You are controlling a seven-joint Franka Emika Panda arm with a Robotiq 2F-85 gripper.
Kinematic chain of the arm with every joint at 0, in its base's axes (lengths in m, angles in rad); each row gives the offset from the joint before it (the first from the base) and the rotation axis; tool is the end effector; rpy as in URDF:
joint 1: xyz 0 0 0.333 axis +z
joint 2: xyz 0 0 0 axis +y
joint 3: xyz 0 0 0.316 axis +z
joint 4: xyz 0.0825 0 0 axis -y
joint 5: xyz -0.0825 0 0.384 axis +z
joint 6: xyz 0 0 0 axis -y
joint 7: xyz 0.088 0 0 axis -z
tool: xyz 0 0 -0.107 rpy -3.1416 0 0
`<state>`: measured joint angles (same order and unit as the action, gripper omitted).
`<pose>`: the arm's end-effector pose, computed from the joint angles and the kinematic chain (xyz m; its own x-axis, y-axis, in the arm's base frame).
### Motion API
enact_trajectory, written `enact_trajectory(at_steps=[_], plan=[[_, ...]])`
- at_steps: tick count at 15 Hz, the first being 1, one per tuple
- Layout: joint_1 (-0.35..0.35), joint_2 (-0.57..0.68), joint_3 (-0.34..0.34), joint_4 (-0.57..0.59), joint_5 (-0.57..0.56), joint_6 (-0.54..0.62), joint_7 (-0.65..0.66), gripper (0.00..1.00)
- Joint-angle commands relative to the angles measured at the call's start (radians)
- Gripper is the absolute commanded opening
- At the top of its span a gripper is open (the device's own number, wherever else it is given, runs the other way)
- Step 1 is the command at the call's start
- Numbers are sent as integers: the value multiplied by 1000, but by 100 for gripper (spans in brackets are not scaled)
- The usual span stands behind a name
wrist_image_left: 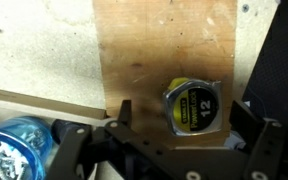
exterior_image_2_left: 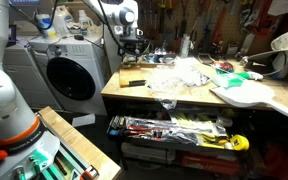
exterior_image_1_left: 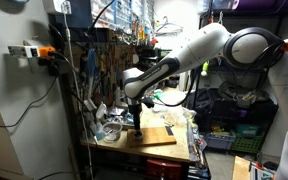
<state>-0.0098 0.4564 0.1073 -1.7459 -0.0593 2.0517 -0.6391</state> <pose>0.6408 0.0538 0.3026 0.7158 0.6882 -0.1184 0.6829 -0.7253 -0.0871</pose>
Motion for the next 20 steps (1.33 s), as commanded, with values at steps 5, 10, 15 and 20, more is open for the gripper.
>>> enact_trajectory(at_steps=[5, 10, 15, 20], plan=[[-32, 105, 19, 102, 42, -72, -118, 100], [-28, 140, 19, 154, 59, -124, -152, 100], [-29, 159, 32, 171, 82, -161, -190, 100], [-26, 162, 36, 166, 94, -157, -210, 100]])
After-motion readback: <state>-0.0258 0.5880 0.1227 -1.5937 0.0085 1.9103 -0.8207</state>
